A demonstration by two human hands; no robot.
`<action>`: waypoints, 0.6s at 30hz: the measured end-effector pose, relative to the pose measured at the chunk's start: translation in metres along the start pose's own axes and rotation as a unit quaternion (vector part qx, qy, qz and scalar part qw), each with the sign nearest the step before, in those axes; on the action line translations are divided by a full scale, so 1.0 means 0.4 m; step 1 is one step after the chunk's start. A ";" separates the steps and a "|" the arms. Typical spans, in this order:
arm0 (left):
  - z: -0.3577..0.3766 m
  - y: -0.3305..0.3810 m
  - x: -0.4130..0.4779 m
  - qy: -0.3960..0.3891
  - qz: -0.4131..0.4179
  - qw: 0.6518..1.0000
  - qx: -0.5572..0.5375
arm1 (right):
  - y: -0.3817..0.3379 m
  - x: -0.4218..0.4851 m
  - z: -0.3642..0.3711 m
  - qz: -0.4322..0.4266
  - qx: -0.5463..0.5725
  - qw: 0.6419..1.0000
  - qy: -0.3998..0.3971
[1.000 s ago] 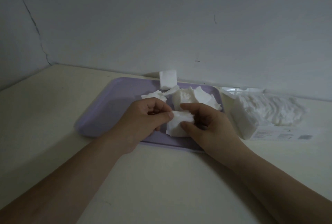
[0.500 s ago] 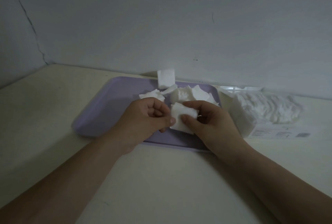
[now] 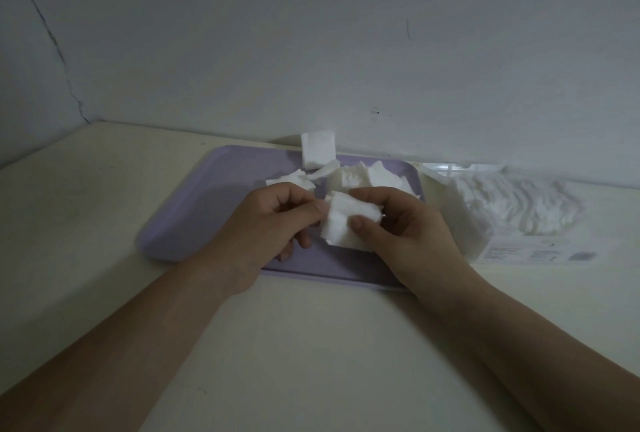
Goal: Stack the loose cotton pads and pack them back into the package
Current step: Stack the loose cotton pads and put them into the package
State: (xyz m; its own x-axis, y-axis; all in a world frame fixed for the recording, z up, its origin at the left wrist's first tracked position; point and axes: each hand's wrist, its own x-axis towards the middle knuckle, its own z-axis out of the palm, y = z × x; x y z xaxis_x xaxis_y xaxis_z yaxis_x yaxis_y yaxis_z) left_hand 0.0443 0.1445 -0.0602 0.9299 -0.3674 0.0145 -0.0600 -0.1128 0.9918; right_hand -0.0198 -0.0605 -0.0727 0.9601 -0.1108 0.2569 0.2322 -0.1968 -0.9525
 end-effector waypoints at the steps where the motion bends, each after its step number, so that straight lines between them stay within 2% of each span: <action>1: -0.001 0.002 0.000 -0.002 0.001 1.000 -0.011 | -0.002 0.000 0.000 -0.002 0.013 1.000 -0.008; 6: -0.003 0.002 -0.003 -0.045 0.005 0.999 -0.004 | -0.008 -0.004 0.003 -0.013 0.060 0.997 -0.042; 14: -0.001 0.007 -0.004 -0.046 0.003 0.999 -0.025 | -0.013 -0.003 -0.003 0.014 0.141 0.990 0.005; 18: -0.003 0.004 -0.002 -0.047 0.003 0.999 -0.009 | -0.014 -0.001 -0.004 0.030 0.165 0.986 -0.005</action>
State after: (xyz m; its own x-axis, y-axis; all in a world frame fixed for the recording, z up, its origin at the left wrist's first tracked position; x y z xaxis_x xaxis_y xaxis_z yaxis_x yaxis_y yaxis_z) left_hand 0.0439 0.1458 -0.0587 0.8913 -0.4534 0.0099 -0.0590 -0.0942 0.9938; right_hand -0.0217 -0.0611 -0.0671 0.9745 -0.1030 0.1993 0.2124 0.1380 -0.9674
